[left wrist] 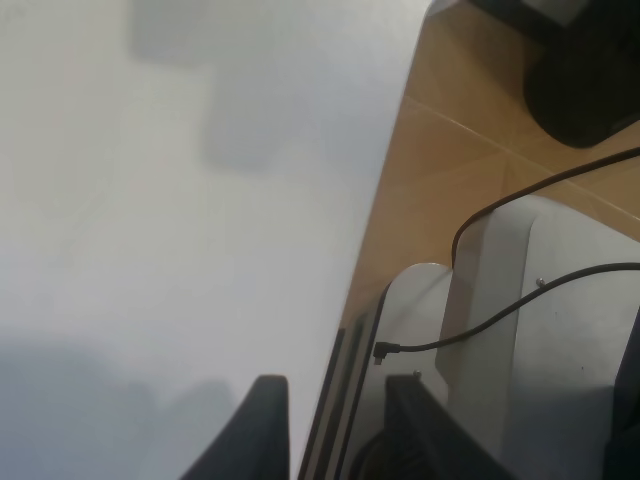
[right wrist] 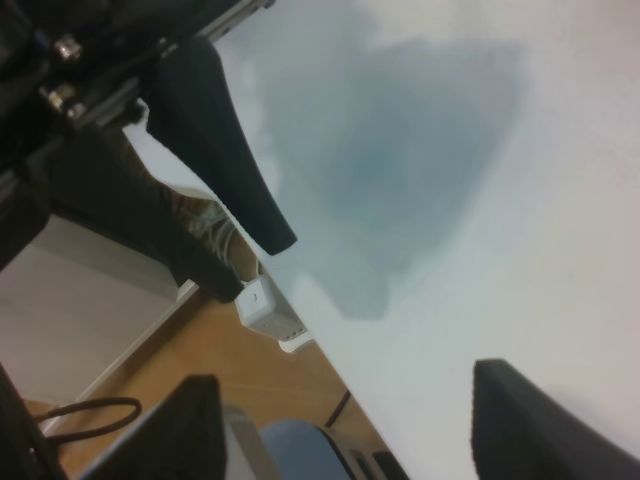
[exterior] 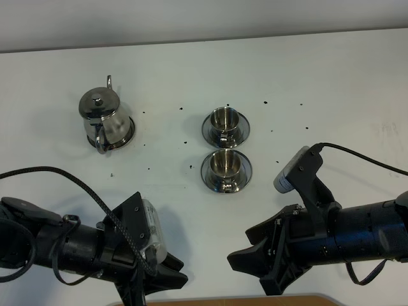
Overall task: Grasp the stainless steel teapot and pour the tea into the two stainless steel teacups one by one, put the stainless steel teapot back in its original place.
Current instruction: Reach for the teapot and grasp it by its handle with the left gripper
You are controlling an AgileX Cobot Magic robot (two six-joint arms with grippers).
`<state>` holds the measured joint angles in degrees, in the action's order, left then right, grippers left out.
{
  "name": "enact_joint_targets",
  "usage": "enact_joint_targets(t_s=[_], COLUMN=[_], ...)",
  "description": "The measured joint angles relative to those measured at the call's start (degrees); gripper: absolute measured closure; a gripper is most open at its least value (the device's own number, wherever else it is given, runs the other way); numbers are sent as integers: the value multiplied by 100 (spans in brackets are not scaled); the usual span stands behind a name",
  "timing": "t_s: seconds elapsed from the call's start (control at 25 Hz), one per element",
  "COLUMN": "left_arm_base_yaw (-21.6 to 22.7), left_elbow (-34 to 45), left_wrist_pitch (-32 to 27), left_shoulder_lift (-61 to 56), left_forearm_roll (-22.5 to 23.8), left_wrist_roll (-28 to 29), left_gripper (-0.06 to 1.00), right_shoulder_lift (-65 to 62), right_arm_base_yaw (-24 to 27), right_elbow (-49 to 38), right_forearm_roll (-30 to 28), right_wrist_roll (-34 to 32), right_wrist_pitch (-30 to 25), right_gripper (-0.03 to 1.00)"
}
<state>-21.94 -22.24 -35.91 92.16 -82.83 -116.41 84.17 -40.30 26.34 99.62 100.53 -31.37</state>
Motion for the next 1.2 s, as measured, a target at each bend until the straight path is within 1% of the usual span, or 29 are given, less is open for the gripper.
enact_joint_targets(t_s=[0.96,1.2], left_arm_base_yaw=[0,0], left_elbow=[0,0], left_wrist_pitch=[0,0], left_shoulder_lift=[0,0], left_forearm_roll=[0,-15], left_wrist_roll=[0,6], left_gripper=[66,66], right_shoulder_lift=[0,0], right_arm_base_yaw=[0,0], right_elbow=[0,0], right_forearm_roll=[1,224], right_wrist_roll=[0,0], right_wrist_pitch=[0,-39], right_gripper=[43,43])
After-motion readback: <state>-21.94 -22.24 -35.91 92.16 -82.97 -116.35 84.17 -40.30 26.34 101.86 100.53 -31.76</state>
